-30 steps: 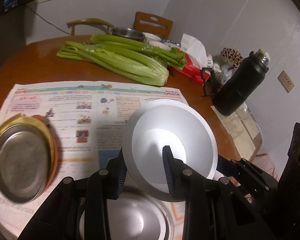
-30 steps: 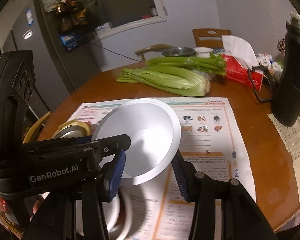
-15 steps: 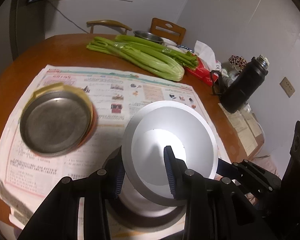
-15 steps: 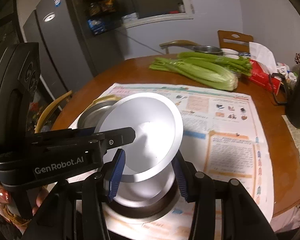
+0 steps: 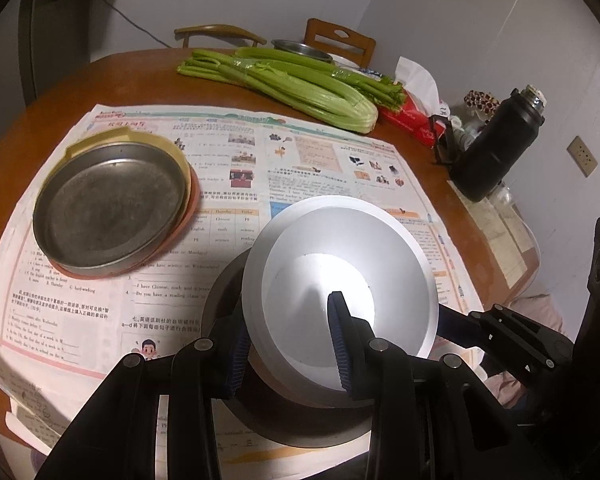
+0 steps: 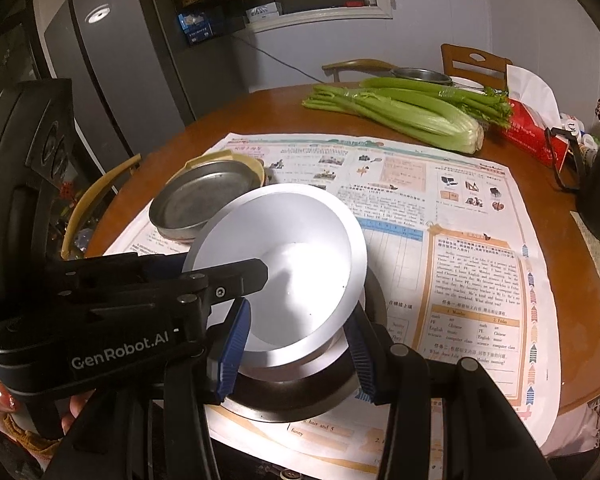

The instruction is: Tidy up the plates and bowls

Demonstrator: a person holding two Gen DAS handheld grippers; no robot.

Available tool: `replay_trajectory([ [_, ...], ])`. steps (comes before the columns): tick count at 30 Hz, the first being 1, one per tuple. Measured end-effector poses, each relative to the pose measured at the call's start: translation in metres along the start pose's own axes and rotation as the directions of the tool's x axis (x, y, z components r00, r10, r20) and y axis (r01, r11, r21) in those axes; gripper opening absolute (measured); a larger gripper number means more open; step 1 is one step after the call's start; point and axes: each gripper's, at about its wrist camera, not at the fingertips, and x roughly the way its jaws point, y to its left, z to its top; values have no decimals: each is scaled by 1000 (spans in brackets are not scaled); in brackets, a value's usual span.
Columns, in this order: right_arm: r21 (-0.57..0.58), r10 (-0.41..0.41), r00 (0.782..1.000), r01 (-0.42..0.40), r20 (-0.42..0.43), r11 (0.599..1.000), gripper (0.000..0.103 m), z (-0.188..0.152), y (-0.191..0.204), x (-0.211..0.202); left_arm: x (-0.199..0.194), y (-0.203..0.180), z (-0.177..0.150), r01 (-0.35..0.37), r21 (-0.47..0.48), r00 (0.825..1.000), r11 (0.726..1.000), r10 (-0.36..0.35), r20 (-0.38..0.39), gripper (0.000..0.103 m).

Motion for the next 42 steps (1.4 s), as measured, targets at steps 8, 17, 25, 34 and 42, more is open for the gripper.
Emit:
replay_trajectory([
  [8, -19, -34, 999, 33, -15, 999, 48, -3, 1, 8, 1, 2, -2, -25, 10, 1000, 1000, 25, 16, 36],
  [17, -19, -45, 999, 45, -5, 999, 48, -3, -2, 6, -4, 9, -2, -40, 0, 999, 999, 40, 28, 39],
  [25, 1, -67, 997, 67, 28, 998, 48, -1, -8, -2, -10, 9, -3, -64, 5, 997, 998, 64, 49, 49],
  [34, 45, -67, 997, 65, 31, 997, 49, -1, -21, -3, -11, 12, -6, -85, -3, 995, 996, 85, 55, 55],
  [42, 100, -56, 998, 56, -1, 993, 53, -4, -35, 6, -2, 21, -8, -123, -16, 992, 992, 123, 41, 56],
])
